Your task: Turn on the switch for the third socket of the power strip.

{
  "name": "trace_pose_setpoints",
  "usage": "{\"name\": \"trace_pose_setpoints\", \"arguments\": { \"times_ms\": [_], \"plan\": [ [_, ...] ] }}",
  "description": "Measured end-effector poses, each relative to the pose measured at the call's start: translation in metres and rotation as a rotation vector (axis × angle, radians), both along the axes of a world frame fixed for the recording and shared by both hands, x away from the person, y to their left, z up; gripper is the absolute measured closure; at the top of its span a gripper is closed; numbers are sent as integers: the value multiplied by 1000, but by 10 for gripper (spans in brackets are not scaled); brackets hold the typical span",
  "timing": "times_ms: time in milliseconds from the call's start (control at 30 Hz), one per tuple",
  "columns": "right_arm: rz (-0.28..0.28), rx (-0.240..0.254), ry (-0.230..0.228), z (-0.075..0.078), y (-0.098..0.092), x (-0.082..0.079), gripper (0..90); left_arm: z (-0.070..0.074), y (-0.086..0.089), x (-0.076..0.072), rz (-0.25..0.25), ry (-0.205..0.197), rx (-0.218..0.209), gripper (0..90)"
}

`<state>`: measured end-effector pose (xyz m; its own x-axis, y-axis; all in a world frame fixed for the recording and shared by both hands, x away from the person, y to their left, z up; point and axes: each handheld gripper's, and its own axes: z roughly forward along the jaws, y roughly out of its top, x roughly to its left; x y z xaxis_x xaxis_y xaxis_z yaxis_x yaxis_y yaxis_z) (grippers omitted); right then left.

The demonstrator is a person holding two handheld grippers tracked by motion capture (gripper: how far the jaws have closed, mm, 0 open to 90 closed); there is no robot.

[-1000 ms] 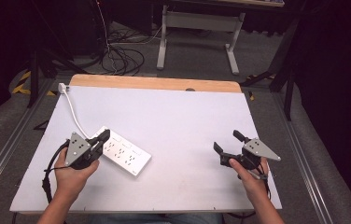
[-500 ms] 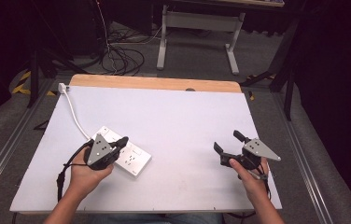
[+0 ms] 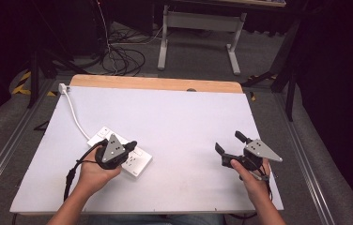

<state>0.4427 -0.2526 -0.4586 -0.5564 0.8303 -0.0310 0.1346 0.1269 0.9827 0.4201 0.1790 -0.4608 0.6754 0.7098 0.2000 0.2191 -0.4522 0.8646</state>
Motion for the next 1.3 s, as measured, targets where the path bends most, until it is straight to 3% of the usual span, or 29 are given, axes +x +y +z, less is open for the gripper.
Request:
{"name": "trace_pose_setpoints", "arguments": {
  "times_ms": [400,500,733,967,1300],
  "plan": [
    [3,-6,-2,0,1,1,89,-3,-10,10,-9,38,46,899],
    [-1,-7,0,-1,0,1,89,-4,-12,10,-11,60,75,899],
    [2,-7,-3,-1,1,0,89,-6,-11,13,19,122,93,899],
    [6,-13,1,-1,3,0,89,-9,-14,14,20,104,101,899],
    [2,-11,-1,-1,2,0,89,-13,-15,16,23,121,120,898]
  ]
}}
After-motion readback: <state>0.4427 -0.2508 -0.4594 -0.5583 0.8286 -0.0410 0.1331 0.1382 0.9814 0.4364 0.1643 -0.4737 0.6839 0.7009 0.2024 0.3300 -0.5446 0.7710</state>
